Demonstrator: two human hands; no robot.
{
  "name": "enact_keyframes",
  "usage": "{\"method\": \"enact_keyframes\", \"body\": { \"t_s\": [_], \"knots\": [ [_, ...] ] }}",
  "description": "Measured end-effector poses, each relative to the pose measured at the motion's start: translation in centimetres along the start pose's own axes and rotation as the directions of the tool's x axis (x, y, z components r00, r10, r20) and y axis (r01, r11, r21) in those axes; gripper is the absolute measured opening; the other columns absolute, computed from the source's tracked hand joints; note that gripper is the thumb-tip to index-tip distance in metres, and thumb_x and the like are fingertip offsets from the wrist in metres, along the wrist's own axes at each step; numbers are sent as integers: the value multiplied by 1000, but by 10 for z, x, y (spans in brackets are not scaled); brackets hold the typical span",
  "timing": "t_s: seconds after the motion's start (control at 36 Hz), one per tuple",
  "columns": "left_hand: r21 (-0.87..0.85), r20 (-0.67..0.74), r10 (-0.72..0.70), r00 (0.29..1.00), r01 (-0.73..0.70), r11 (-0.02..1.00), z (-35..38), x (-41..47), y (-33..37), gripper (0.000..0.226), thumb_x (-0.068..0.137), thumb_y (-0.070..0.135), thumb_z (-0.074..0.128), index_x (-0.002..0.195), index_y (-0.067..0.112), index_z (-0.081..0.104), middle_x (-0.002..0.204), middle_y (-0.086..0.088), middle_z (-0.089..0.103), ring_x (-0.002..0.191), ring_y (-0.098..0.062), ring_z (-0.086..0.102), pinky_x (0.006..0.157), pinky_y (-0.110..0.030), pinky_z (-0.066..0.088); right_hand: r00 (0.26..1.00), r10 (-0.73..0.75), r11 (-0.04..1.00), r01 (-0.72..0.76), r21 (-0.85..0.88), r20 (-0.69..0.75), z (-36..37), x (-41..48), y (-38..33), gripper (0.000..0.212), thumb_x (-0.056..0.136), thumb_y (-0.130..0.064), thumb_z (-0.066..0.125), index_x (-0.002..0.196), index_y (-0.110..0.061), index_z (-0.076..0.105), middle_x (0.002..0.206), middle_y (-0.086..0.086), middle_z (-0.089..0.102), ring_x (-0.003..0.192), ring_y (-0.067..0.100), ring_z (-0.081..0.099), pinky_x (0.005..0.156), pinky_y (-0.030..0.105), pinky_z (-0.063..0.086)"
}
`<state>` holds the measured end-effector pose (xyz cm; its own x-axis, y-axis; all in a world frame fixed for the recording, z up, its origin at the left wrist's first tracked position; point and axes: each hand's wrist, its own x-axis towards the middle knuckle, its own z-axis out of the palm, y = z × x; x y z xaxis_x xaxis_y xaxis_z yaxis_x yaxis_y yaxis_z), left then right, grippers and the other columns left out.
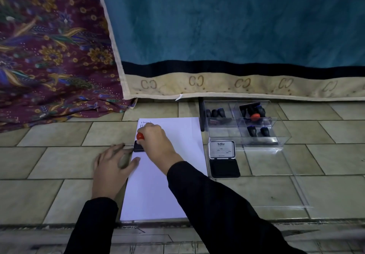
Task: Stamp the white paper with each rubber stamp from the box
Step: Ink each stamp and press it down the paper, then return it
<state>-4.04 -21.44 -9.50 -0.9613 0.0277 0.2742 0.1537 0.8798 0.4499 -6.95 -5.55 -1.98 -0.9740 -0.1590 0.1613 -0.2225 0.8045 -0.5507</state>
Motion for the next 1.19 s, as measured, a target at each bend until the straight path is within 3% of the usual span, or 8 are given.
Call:
{"method": "enact_keyframes", "body": {
  "t_s": [0.11,0.22,0.31,0.42,0.5,0.75,0.92,1.19],
  "knots": [
    [4,-15,11,1000,-11,1000,1,0,-1,47,72,66,47,99,34,69,130,9,58,124,-17,50,107,-45,27,982,139,951,-97,293,-127,-27,4,14,26,83,-10,67,109,-5,64,108,16,66,99,28,61,88,34,49],
    [-9,-15,9,1000,-9,1000,0,0,-2,48,73,67,47,101,36,69,129,9,58,125,-15,49,108,-42,25,880,272,874,-57,483,-388,-87,-11,46,30,79,-7,71,108,-9,61,91,-1,69,75,-1,61,75,11,48],
    [-26,-16,3,1000,-3,1000,0,-1,-2,46,73,67,47,101,38,69,130,11,57,127,-14,47,108,-38,22,811,308,897,-74,436,-497,-138,-32,82,27,81,-12,71,106,-17,61,88,-11,63,75,-8,59,69,4,48],
    [-36,2,-11,1000,11,999,-1,0,-2,43,73,68,48,102,42,66,130,12,57,129,-12,44,107,-34,19,769,357,926,-214,312,-531,-189,-66,140,28,86,-10,65,112,-19,60,110,2,64,90,12,65,78,24,55],
    [-30,19,-16,1000,17,999,-1,-1,-2,45,73,69,46,103,41,66,132,12,56,129,-13,44,108,-34,18,732,320,942,-315,119,-601,-209,-92,179,22,84,-6,65,106,-10,63,107,13,66,87,18,64,75,16,46],
    [-56,6,-22,1000,22,998,-7,-2,7,49,72,68,47,106,38,66,131,9,58,128,-16,47,107,-36,21,771,456,859,-512,-8,-446,-204,-104,224,17,85,-10,65,102,-9,62,96,13,69,77,25,63,67,22,38],
    [-72,12,-30,999,30,997,-9,-2,9,42,73,62,53,103,35,67,131,9,58,128,-17,47,108,-40,23,830,478,850,-520,-89,-287,-206,-91,223,17,84,-6,65,101,-5,65,100,17,67,92,32,61,82,37,51],
    [-99,15,-20,1000,21,995,-9,-2,8,48,73,69,46,101,36,67,130,9,59,130,-14,46,111,-45,26,806,533,804,-577,-141,-256,-200,-80,227,20,81,-6,69,100,-2,68,101,19,67,96,33,60,81,33,46]
  ]
}}
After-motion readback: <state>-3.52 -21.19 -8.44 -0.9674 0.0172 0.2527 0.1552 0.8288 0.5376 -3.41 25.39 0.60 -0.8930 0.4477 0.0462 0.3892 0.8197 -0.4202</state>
